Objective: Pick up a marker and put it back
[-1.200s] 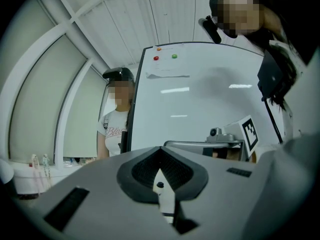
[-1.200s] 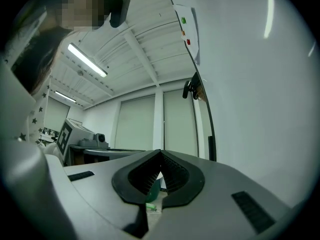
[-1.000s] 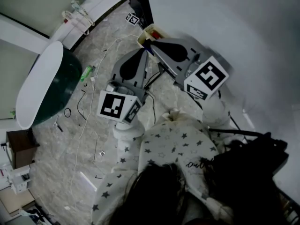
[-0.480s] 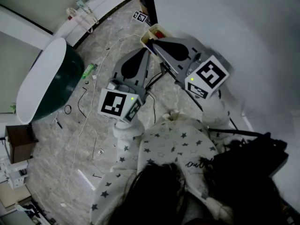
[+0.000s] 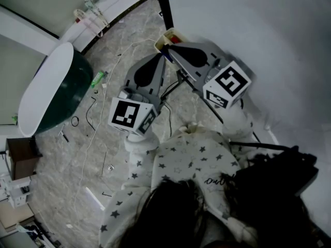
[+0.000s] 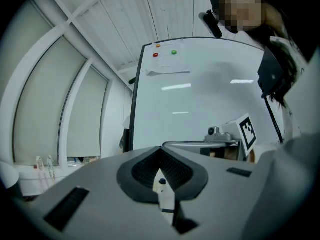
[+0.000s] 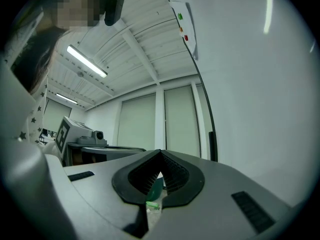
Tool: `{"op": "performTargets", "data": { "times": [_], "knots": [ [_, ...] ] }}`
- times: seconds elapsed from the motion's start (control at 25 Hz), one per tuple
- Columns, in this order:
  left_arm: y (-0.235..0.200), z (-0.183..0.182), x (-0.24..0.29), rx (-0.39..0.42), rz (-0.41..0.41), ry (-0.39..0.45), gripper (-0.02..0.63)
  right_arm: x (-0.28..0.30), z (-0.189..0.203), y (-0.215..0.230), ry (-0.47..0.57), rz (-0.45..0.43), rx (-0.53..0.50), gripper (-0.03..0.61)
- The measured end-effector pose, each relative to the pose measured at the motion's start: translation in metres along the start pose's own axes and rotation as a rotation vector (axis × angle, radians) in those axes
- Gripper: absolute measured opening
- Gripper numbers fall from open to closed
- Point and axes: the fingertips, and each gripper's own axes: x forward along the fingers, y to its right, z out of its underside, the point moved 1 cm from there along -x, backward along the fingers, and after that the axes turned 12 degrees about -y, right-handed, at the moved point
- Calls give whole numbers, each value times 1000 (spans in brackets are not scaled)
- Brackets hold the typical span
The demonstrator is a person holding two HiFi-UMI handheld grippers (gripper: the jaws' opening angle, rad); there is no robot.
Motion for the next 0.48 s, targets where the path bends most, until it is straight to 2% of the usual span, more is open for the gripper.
{"op": "performTargets", "data": {
  "times": [0.48],
  "knots": [
    [3,5,-1,-2,4,-7,0,-3,5,-3,-1,-14,25,5]
  ]
}}
